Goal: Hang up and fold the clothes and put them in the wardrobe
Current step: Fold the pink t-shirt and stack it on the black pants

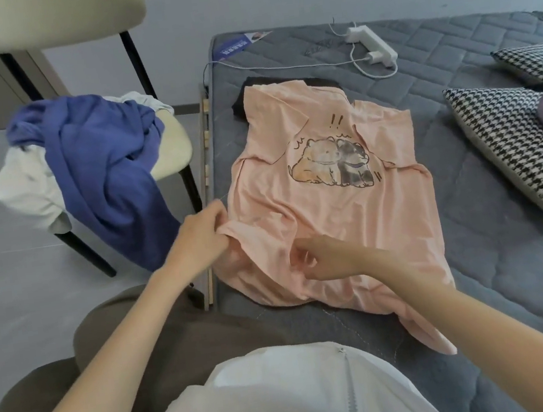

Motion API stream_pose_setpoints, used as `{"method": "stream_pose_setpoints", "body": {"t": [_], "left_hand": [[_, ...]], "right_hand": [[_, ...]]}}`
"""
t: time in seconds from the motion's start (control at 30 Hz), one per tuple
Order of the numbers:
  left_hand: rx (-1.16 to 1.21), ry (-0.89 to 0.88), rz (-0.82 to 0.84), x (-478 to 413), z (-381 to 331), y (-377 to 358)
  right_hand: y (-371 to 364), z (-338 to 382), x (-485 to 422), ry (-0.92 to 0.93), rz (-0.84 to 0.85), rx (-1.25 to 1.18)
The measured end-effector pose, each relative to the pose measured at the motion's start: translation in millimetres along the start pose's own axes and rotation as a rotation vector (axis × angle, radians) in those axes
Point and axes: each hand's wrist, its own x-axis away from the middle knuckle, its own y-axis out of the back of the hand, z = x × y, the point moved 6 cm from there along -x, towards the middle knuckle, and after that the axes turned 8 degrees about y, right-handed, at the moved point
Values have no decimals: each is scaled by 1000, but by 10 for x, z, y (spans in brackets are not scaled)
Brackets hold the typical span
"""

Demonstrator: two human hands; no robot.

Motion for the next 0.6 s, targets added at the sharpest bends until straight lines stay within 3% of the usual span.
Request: {"method": "stream_pose_setpoints", "body": {"t": [0.1, 0.23, 0.33, 0.4, 0.47, 0.6], "left_hand": [[29, 50, -116, 98, 155, 299], [-10, 107, -118, 287, 375, 460], [3, 156, -134, 386, 491, 526], [155, 245, -120, 386, 546, 538], [464, 383, -34, 385, 575, 487], [800, 457, 76, 358, 506, 417]], "right_hand": [[-104, 120, -63, 54, 55, 53], [-337, 149, -35, 46, 168, 140], [-425, 128, 22, 54, 100, 282], [-465, 101, 64, 61, 21, 451], [-498, 67, 103, 51, -56, 568], [-413, 39, 207, 33, -202, 535]]}}
